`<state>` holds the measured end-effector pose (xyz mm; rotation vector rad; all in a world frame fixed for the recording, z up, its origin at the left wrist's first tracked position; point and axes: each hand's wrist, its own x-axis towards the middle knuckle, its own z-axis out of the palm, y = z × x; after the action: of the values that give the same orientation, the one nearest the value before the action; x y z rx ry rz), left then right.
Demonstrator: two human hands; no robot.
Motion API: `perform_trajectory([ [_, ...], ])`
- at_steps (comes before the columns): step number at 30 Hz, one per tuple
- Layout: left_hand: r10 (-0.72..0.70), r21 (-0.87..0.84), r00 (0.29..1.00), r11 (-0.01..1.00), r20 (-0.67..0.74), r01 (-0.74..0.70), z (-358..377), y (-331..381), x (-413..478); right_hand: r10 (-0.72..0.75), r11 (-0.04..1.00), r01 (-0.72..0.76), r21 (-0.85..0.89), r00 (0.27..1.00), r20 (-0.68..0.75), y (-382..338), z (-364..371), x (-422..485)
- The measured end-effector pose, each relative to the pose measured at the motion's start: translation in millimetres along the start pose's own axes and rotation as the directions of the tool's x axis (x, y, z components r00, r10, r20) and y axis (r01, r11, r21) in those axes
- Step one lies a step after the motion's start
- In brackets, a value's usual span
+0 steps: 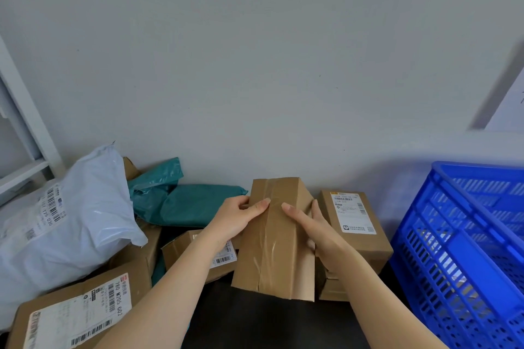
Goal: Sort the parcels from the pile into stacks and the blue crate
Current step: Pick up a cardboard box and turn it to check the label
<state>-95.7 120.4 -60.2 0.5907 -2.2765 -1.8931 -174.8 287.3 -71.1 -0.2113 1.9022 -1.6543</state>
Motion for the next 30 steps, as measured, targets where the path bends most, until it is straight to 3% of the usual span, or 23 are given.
perform_trajectory([
  [15, -0.014, 0.103, 0.999, 0.995, 0.052, 0.009, -4.4, 9.3, 0.0, 0.189, 0.975, -0.191, 0.113, 0.982, 0.028, 3.9, -5.9, -3.1],
  [20, -0.172, 0.096, 0.977, 0.982, 0.123, 0.161, -2.3, 1.5, -4.1, 0.195, 0.966, -0.197, 0.166, 0.98, 0.025, 7.9, -9.5, -2.6],
  [24, -0.341, 0.048, 0.902, 0.939, 0.265, 0.341, -3.2, -4.6, -11.6, 0.189, 0.96, -0.193, 0.205, 0.981, 0.039, 8.8, -8.8, -1.9],
  [30, -0.335, -0.147, 0.884, 0.906, 0.327, 0.398, -5.2, -11.2, -15.9, 0.136, 0.977, -0.145, 0.158, 0.989, 0.063, 7.8, -3.1, -9.1],
])
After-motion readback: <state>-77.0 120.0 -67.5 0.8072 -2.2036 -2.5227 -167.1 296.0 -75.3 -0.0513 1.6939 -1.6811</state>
